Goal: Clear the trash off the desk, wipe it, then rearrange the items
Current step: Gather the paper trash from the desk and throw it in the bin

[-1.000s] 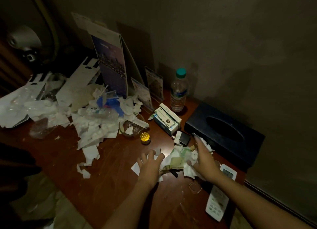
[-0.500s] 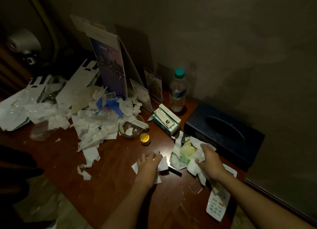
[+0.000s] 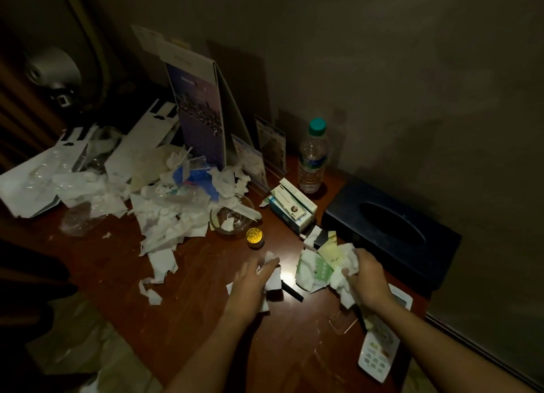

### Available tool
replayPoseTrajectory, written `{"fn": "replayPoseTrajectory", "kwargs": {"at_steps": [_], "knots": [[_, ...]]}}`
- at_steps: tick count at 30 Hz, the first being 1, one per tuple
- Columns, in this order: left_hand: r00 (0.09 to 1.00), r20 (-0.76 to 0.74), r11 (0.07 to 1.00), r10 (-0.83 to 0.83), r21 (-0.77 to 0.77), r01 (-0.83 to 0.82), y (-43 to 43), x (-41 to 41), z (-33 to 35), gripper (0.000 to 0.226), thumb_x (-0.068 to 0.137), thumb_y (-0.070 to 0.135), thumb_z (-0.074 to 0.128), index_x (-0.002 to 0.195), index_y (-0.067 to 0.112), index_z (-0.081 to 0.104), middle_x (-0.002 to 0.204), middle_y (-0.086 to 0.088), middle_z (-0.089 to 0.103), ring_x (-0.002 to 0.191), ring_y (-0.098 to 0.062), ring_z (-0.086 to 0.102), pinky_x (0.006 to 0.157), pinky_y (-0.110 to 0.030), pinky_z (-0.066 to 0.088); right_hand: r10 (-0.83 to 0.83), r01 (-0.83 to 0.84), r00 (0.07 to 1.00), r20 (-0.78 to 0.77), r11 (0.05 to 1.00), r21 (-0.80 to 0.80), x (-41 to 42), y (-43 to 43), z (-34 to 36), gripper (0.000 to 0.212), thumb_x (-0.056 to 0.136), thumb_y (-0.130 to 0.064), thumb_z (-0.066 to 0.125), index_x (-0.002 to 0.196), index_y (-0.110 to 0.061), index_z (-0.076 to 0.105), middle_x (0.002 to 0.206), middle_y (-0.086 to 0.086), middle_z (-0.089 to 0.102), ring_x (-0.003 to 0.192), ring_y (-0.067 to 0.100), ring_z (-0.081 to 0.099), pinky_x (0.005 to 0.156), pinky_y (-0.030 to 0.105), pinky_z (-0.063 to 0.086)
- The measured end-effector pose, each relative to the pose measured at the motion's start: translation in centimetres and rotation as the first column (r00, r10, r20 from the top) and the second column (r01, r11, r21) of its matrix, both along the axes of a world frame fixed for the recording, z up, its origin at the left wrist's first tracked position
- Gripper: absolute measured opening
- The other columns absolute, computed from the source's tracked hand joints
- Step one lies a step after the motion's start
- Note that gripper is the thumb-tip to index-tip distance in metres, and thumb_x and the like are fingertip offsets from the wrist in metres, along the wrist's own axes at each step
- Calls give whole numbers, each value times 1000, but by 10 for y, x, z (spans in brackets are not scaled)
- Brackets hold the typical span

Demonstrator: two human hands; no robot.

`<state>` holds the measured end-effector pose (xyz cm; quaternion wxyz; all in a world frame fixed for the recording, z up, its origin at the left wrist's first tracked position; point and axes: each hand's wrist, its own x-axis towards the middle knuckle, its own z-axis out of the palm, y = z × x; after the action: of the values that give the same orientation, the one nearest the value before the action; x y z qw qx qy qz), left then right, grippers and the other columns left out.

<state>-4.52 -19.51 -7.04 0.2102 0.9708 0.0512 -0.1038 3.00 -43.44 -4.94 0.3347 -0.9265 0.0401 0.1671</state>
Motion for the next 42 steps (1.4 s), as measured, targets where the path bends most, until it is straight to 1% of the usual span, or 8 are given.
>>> {"fn": "replayPoseTrajectory", "kwargs": {"at_steps": [8,17,19,22,28,33,36,42], "knots": [[997,59,999,48,-29,-46,3,1,2,60,93,10,52,146,30,32,146,0,32,129,-19,33,101,-24,29,-2,4,986,170,1000,-15,-15,-1,0,18,86,3,59,105,3,61,112,7,48,89,17,55,69,5,37],[991,-4,991,133,7,-133,19,-15,11,76,84,-2,57,148,26,26,146,-2,29,129,-21,37,99,-28,40,668,-656,741,67,742,-135,-20,45,7,18,84,3,52,99,-6,53,159,0,-4,103,20,58,74,31,50],[981,-33,980,192,-45,-193,24,-24,12,77,88,-1,55,150,29,22,151,-2,22,133,-22,33,104,-30,38,664,-655,747,-17,732,-190,-17,53,-4,24,84,1,51,108,-5,53,154,11,17,117,28,51,87,31,47],[964,-100,959,248,-115,-258,26,-33,11,74,92,10,56,149,40,20,154,-6,17,138,-34,24,110,-43,32,647,-636,761,-40,734,-237,-21,59,-13,28,84,0,50,111,-7,53,124,10,42,98,28,54,83,36,46],[939,-148,950,311,61,-306,17,-36,10,66,93,3,49,146,36,28,145,-12,25,128,-33,28,100,-36,36,659,-647,752,-26,729,-224,-31,54,-12,31,85,1,50,113,-11,50,115,9,47,102,28,54,73,27,36],[919,-183,936,350,17,-353,16,-39,11,73,85,-3,57,142,35,32,140,-10,28,126,-31,33,97,-37,40,449,-449,894,-15,892,-45,-39,57,-16,38,89,-3,41,125,-13,33,108,14,53,93,28,57,75,32,45],[918,-198,937,344,12,-349,15,-44,11,73,87,-2,54,146,32,28,140,-10,31,126,-29,37,99,-35,39,452,-452,891,-47,873,-185,-44,62,-14,24,87,3,37,106,-11,37,97,7,47,78,19,50,62,27,35],[911,-224,933,347,-20,-360,13,-54,13,75,85,-5,57,145,28,26,141,-12,33,126,-31,41,97,-38,41,436,-424,900,-20,861,-280,-54,64,-10,34,83,8,47,113,-7,49,123,11,45,103,26,53,79,27,41]]}}
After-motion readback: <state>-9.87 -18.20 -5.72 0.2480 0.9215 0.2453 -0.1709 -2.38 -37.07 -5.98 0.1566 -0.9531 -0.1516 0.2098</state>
